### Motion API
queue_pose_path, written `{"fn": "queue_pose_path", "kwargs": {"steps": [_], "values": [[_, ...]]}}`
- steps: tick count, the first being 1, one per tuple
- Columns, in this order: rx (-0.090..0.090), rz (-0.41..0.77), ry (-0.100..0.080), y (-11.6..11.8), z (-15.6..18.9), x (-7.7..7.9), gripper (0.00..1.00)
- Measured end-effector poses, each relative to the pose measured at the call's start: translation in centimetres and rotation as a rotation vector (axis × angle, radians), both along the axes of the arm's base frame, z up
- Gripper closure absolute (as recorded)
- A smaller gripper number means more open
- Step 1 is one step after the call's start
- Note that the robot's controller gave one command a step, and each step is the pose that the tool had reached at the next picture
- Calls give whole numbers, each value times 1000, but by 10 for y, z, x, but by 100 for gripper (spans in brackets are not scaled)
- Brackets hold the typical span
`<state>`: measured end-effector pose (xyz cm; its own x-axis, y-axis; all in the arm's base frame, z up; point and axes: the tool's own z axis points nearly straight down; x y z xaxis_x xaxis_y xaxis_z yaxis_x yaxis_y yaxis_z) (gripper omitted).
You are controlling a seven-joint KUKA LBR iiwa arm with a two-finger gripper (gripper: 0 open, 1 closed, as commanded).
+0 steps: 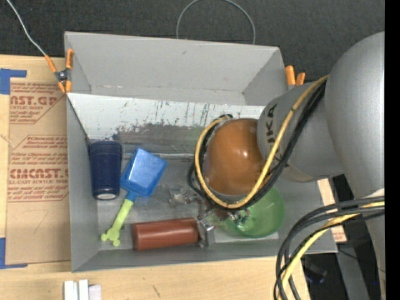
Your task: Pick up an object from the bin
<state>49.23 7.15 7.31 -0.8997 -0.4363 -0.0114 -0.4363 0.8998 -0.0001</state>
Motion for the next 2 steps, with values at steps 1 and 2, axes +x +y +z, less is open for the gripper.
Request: {"fn": "queue_pose_path", "kwargs": {"steps": [1,2], "values": [[2,-25,-4,21,-6,2,0],[-2,372,-8,17,-3,-11,100]]}}
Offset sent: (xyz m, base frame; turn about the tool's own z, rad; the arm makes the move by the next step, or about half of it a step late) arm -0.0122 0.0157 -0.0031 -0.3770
